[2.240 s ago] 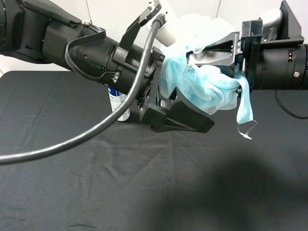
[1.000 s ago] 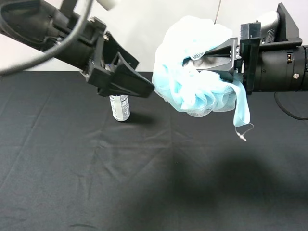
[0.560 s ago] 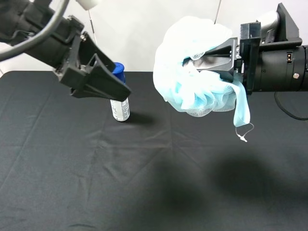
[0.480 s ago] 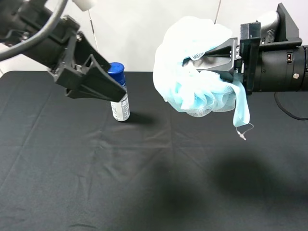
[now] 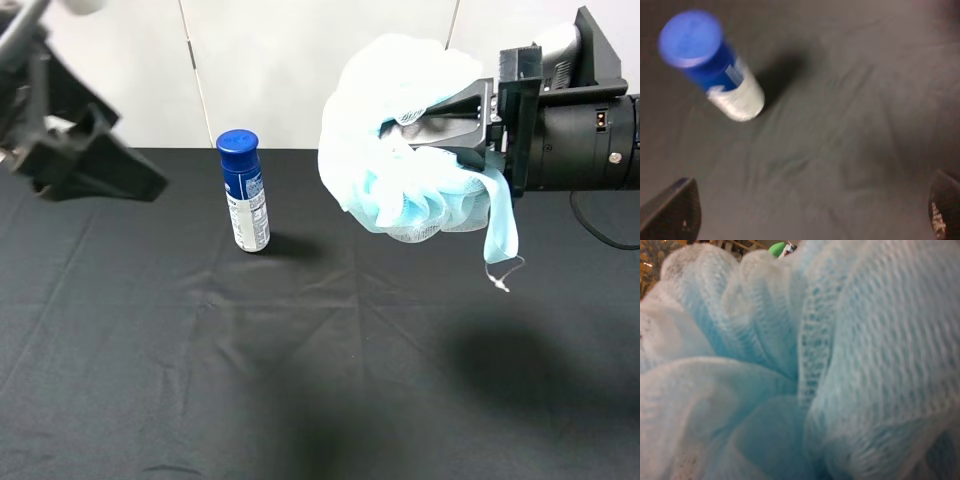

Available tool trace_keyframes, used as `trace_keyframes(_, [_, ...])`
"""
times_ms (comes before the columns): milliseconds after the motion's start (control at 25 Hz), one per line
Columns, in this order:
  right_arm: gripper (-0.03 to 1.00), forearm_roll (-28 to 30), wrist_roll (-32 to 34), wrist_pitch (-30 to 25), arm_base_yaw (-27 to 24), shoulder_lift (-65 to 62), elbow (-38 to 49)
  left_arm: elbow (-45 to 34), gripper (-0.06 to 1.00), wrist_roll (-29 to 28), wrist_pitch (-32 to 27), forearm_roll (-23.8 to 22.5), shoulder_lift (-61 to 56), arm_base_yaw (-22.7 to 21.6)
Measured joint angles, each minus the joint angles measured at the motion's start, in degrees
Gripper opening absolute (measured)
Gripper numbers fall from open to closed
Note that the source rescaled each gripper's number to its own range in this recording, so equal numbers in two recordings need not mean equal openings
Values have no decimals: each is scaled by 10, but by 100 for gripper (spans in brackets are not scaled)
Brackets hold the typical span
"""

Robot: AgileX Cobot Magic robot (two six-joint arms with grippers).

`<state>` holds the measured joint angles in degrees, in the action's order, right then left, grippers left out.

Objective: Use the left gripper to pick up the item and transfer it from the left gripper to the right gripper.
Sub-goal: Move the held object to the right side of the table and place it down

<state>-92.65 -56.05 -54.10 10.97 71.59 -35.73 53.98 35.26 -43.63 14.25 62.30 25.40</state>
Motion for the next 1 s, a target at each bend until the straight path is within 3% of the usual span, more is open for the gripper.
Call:
trace_keyframes(200, [0,0,0,0,0,0,0,-72,87,-88,-4,-62,-90,0])
trace_keyframes(600, [0,0,0,0,0,0,0,-176,87,-270,-14,-130,-321,0])
trace_keyframes(1000, [0,13,0,0,0,0,0,-209,87,-317,-157,-160,-456,0])
